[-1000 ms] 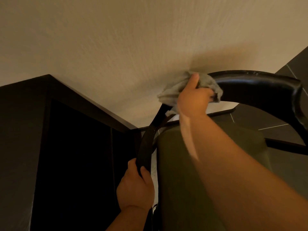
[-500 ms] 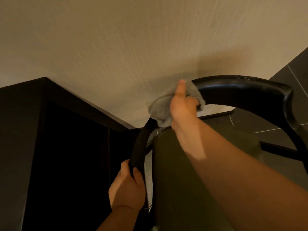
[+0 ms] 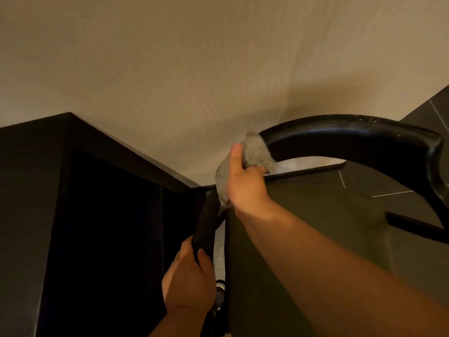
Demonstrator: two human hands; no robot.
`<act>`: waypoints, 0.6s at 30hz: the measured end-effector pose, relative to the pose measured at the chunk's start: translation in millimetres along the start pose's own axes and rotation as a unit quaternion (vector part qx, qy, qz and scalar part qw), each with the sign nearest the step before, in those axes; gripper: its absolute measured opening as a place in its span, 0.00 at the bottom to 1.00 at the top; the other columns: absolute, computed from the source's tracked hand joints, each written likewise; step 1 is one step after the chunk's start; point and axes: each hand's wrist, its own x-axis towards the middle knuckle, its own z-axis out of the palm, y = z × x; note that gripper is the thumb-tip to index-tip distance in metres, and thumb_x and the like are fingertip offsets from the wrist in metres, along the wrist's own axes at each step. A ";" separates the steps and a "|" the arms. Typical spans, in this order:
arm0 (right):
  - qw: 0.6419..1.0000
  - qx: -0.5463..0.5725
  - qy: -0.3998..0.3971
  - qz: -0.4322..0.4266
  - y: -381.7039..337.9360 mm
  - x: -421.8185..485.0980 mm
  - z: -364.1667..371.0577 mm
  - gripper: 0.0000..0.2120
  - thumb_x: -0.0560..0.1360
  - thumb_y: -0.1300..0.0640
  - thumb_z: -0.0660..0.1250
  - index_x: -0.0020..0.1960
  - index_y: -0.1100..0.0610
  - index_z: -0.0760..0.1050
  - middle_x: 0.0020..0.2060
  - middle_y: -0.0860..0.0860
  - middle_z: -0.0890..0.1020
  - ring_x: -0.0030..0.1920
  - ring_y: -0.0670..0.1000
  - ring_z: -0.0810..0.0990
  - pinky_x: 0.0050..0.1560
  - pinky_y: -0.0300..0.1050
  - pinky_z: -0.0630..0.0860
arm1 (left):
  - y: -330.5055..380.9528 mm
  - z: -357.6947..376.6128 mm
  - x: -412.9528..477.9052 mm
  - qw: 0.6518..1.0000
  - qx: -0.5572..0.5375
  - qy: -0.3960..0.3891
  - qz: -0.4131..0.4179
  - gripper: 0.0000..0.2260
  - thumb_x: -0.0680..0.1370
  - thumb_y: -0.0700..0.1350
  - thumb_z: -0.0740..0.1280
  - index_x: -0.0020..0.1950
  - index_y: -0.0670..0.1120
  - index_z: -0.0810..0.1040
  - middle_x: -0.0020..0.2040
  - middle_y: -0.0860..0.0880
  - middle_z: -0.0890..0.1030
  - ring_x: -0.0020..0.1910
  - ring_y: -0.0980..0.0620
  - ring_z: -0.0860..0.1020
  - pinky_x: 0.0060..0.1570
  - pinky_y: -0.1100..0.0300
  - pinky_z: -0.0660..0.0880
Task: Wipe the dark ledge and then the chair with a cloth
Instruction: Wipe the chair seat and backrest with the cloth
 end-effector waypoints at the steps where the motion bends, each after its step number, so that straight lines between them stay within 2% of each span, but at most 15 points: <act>1: 0.999 0.017 0.028 -0.002 -10.5 6.0 -8.1 0.52 0.71 0.22 0.56 0.71 0.68 0.67 0.66 0.68 0.75 0.65 0.69 0.75 0.67 0.65 0.73 | 0.4 0.9 0.4 1.000 -0.003 -0.002 0.002 0.15 0.84 0.54 0.56 0.70 0.55 0.72 0.43 0.58 0.78 0.35 0.58 0.77 0.34 0.58 0.74; 3: 0.993 0.088 0.076 0.024 -29.4 27.8 -23.9 0.48 0.76 0.25 0.56 0.76 0.66 0.62 0.67 0.64 0.75 0.65 0.66 0.76 0.66 0.61 0.75 | -0.7 3.7 1.5 1.000 -0.011 -0.004 0.006 0.15 0.84 0.54 0.56 0.68 0.55 0.73 0.41 0.58 0.78 0.34 0.58 0.77 0.34 0.58 0.75; 6: 0.974 0.194 0.106 0.058 -45.2 46.7 -37.6 0.47 0.74 0.27 0.62 0.82 0.54 0.54 0.70 0.54 0.75 0.66 0.57 0.78 0.69 0.54 0.74 | -3.2 4.3 1.7 0.999 -0.028 -0.017 0.007 0.17 0.84 0.54 0.56 0.69 0.53 0.74 0.41 0.58 0.78 0.34 0.59 0.77 0.34 0.56 0.78; 8: 0.979 0.171 0.082 0.072 -42.3 35.0 -27.0 0.47 0.75 0.29 0.64 0.83 0.53 0.51 0.73 0.54 0.71 0.69 0.56 0.75 0.70 0.49 0.71 | -5.0 3.7 0.9 0.999 -0.035 -0.016 0.004 0.17 0.84 0.53 0.57 0.70 0.53 0.74 0.41 0.58 0.77 0.33 0.59 0.77 0.34 0.56 0.78; 11: 0.992 0.092 0.053 0.072 -30.9 18.6 -11.0 0.49 0.77 0.31 0.63 0.83 0.58 0.44 0.75 0.57 0.66 0.71 0.57 0.71 0.69 0.44 0.67 | -2.2 2.8 1.9 0.999 -0.037 -0.015 0.007 0.16 0.84 0.52 0.60 0.71 0.52 0.74 0.41 0.59 0.76 0.34 0.59 0.75 0.32 0.59 0.74; 12: 0.992 0.082 0.052 0.077 -34.9 17.5 -15.7 0.50 0.76 0.30 0.63 0.83 0.58 0.44 0.74 0.57 0.67 0.71 0.58 0.72 0.70 0.44 0.66 | -1.9 3.4 1.7 0.999 -0.038 -0.016 0.009 0.16 0.84 0.51 0.60 0.71 0.52 0.74 0.41 0.59 0.76 0.34 0.59 0.75 0.32 0.60 0.72; 14: 0.990 0.086 0.072 0.090 -45.2 30.8 -34.3 0.50 0.76 0.29 0.63 0.83 0.57 0.46 0.72 0.57 0.72 0.68 0.59 0.75 0.71 0.54 0.71 | -1.2 3.1 1.7 0.999 -0.040 -0.020 0.012 0.17 0.84 0.52 0.59 0.72 0.52 0.74 0.42 0.57 0.78 0.34 0.59 0.76 0.32 0.60 0.73; 18: 0.979 0.094 0.160 0.087 -56.9 50.3 -62.5 0.55 0.75 0.27 0.63 0.82 0.61 0.40 0.76 0.59 0.66 0.72 0.62 0.70 0.71 0.57 0.69 | -3.1 4.3 3.6 0.999 -0.037 -0.016 0.020 0.19 0.84 0.52 0.57 0.72 0.50 0.74 0.45 0.53 0.81 0.36 0.56 0.78 0.34 0.56 0.78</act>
